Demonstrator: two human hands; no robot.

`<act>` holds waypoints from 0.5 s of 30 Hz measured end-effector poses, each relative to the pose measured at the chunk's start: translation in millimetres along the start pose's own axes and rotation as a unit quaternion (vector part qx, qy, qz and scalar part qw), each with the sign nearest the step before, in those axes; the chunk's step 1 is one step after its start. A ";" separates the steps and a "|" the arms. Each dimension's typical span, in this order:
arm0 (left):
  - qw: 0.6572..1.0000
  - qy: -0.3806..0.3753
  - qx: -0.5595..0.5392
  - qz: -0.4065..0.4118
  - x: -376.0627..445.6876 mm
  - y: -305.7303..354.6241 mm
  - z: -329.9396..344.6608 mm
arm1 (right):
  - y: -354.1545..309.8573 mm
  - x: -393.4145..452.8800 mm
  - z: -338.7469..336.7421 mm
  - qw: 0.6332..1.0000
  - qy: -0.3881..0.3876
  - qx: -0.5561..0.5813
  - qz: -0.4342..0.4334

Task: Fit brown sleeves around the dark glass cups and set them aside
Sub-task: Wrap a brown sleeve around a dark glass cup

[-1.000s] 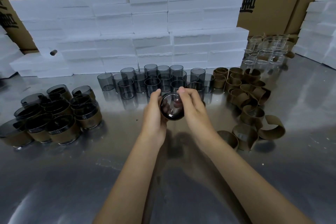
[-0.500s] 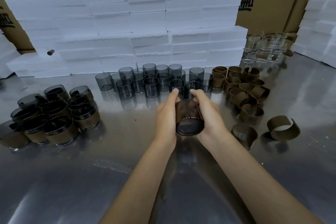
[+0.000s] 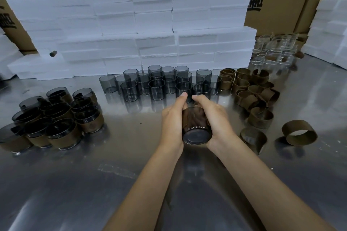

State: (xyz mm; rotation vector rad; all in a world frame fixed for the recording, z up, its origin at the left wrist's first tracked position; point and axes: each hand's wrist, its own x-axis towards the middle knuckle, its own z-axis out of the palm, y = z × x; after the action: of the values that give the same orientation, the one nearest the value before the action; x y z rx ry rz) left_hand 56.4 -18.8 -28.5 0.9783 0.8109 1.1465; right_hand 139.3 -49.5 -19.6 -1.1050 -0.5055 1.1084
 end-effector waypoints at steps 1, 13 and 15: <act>1.000 0.000 0.001 0.003 0.7 -0.9 -0.2 | 0.2 -0.1 0.0 1.000 0.002 0.000 -0.001; 0.997 0.006 0.041 0.064 -0.3 5.5 -0.5 | -0.7 8.5 -4.1 0.999 -0.016 0.034 0.011; 0.991 -0.006 0.071 0.115 -1.6 7.9 -2.5 | -3.8 5.8 -5.5 0.995 -0.067 0.040 0.053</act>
State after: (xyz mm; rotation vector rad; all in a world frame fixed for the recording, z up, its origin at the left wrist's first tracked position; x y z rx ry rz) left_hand 51.0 -19.0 -22.1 1.2214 0.7921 1.2917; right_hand 147.7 -47.0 -19.5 -1.0008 -0.5078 1.2922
